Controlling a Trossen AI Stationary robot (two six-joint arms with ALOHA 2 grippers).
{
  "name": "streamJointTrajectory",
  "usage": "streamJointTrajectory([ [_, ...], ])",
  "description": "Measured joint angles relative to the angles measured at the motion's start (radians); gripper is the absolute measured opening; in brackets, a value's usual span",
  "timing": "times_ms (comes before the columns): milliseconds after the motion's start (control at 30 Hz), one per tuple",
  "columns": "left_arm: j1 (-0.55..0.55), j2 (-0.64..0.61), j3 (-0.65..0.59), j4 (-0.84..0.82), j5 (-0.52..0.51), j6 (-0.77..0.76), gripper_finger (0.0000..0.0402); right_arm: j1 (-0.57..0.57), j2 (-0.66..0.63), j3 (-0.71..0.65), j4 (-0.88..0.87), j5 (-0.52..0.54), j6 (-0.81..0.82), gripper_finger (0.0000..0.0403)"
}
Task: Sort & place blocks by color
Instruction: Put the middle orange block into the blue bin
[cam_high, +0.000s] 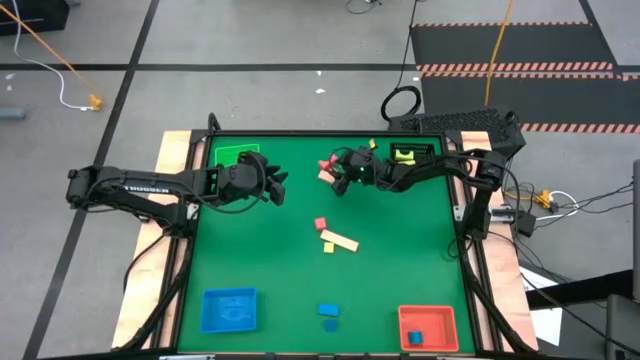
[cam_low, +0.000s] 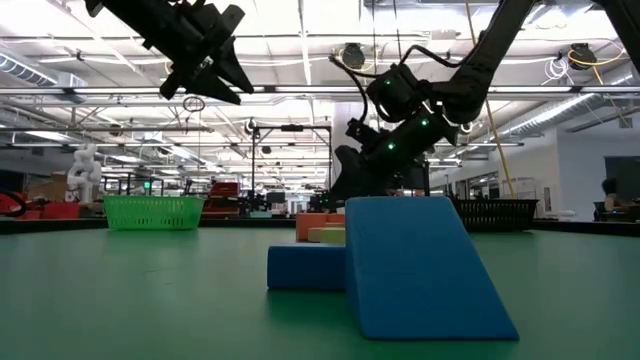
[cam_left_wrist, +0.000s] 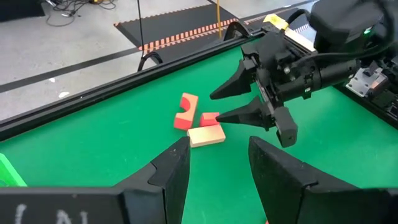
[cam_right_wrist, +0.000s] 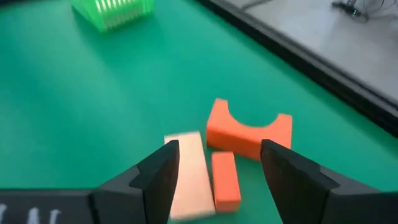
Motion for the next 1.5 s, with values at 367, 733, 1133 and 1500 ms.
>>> streamJointTrajectory([
  [367, -0.004, 0.0, 0.0, 0.0, -0.001, 0.002, 0.0163, -0.024, 0.119, 0.191, -0.275, -0.058, -0.016, 0.0218],
  [733, -0.005, 0.0, 0.0, -0.001, -0.001, 0.034, 0.0163, -0.034, 0.148, 0.217, -0.311, -0.063, -0.018, 0.0169],
  [1133, -0.005, 0.0, 0.0, -0.001, -0.001, 0.02, 0.0164, -0.034, 0.124, 0.215, -0.36, -0.083, 0.053, 0.0042],
  [1500, -0.057, 0.028, 0.0, 0.001, 0.008, 0.028, 0.0164, 0.037, -0.064, 0.212, -0.448, -0.087, 0.028, 0.0042],
])
